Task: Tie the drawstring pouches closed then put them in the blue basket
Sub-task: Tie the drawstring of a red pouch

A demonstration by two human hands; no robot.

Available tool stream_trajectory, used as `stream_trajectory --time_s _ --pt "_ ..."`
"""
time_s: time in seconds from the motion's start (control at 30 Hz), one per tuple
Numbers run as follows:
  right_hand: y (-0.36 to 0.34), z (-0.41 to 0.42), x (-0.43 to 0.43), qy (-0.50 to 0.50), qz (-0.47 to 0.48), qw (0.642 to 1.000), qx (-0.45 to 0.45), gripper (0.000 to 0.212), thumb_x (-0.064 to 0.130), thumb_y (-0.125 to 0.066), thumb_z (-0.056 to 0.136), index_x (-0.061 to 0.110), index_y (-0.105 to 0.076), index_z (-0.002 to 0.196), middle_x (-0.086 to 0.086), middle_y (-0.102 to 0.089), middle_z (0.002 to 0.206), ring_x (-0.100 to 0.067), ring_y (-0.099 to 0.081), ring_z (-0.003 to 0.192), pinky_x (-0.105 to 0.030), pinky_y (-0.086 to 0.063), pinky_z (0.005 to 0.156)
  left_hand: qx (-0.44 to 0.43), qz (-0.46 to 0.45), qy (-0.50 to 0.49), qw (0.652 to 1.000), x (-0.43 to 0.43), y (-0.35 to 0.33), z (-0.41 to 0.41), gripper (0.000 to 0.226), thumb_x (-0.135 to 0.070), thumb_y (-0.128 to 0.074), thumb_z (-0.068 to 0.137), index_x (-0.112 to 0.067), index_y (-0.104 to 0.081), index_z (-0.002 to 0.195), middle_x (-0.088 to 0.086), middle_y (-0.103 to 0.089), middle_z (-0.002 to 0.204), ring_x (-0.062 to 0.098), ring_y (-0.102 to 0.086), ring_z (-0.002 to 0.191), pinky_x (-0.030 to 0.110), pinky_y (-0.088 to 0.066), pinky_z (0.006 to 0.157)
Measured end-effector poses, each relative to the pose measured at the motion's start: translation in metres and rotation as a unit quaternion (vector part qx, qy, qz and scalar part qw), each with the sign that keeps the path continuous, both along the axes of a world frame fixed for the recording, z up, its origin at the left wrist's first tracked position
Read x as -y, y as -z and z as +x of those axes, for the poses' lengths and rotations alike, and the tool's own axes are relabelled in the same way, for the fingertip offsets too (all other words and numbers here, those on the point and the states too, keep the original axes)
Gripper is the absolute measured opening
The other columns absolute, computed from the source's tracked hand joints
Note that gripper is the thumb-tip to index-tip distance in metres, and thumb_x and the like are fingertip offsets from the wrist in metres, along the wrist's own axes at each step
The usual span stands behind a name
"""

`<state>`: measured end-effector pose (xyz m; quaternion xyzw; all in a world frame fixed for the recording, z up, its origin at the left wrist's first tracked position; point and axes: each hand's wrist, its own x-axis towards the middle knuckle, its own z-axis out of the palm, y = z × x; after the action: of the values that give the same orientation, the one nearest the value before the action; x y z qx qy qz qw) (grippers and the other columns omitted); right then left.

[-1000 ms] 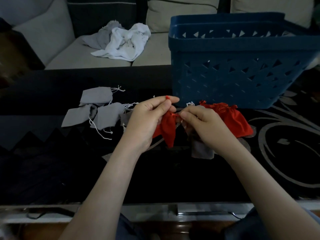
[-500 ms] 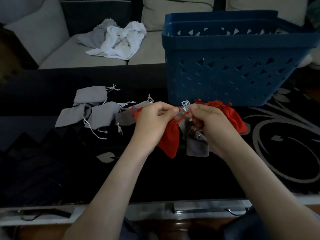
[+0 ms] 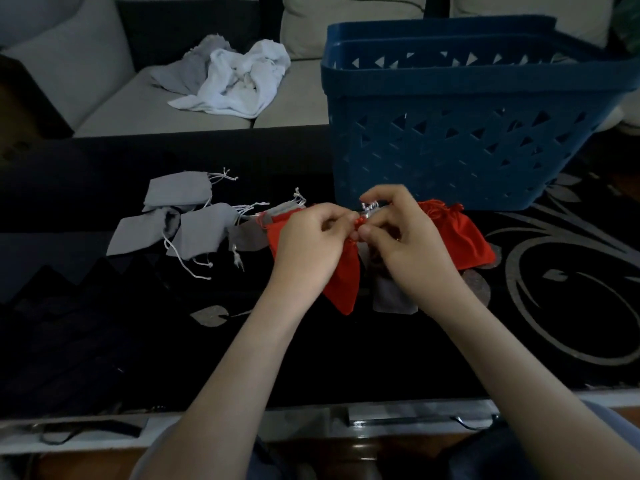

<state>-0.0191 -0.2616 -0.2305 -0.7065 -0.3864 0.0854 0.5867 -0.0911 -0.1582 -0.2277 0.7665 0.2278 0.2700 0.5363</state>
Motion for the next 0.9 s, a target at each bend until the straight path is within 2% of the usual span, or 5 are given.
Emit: stream_trajectory --time_s 0.17,0.43,0.57,0.73,0.9 --pt "-0.002 -0.003 -0.001 0.023 -0.022 0.999 0.033 0.023 -0.003 -0.06 0.085 0.019 -0.061 0.091 0.01 -0.065 0.069 0.006 -0.061 0.072 -0.005 -0.041 0.069 -0.016 0.03 -0.003 0.999 0.001 -0.004 -0.005 0.019 -0.013 -0.058 0.092 -0.019 -0.07 0.078 -0.006 -0.07 0.07 0.008 -0.066 0.071 0.029 -0.052 0.073" --pt "-0.001 -0.005 -0.001 0.05 -0.014 0.997 0.049 0.019 0.0 -0.062 0.084 0.019 -0.062 0.079 0.012 -0.067 0.074 0.001 -0.063 0.076 -0.014 -0.047 0.07 -0.026 0.088 0.007 0.996 0.005 -0.007 -0.011 0.014 -0.025 -0.063 0.09 -0.015 -0.068 0.082 -0.006 -0.065 0.07 -0.002 -0.057 0.064 0.01 -0.042 0.061" --pt "-0.003 -0.005 0.0 0.037 0.009 0.998 0.042 0.025 0.002 -0.063 0.085 0.026 -0.06 0.077 0.014 -0.069 0.077 0.002 -0.065 0.077 -0.017 -0.049 0.075 -0.012 0.025 0.009 1.0 0.002 -0.01 -0.01 0.022 -0.022 -0.057 0.094 -0.014 -0.066 0.076 -0.004 -0.066 0.067 0.007 -0.06 0.067 0.024 -0.047 0.068" --pt "-0.003 -0.004 0.002 0.018 0.016 0.999 0.042 0.016 0.006 -0.059 0.09 0.021 -0.062 0.086 0.007 -0.07 0.075 -0.004 -0.067 0.078 -0.022 -0.052 0.077 -0.003 -0.066 0.052 0.997 0.001 -0.012 -0.01 0.023 -0.014 -0.055 0.095 -0.016 -0.064 0.074 -0.007 -0.063 0.064 -0.004 -0.056 0.057 0.01 -0.042 0.057" --pt "-0.006 -0.001 0.005 0.004 -0.012 0.995 0.094 0.008 0.006 -0.06 0.089 0.014 -0.061 0.087 0.008 -0.064 0.073 0.002 -0.06 0.073 -0.008 -0.042 0.069 -0.006 -0.123 0.069 0.99 -0.001 -0.011 -0.01 0.025 -0.007 -0.054 0.095 -0.014 -0.064 0.073 -0.002 -0.061 0.064 -0.003 -0.052 0.052 0.01 -0.042 0.054"
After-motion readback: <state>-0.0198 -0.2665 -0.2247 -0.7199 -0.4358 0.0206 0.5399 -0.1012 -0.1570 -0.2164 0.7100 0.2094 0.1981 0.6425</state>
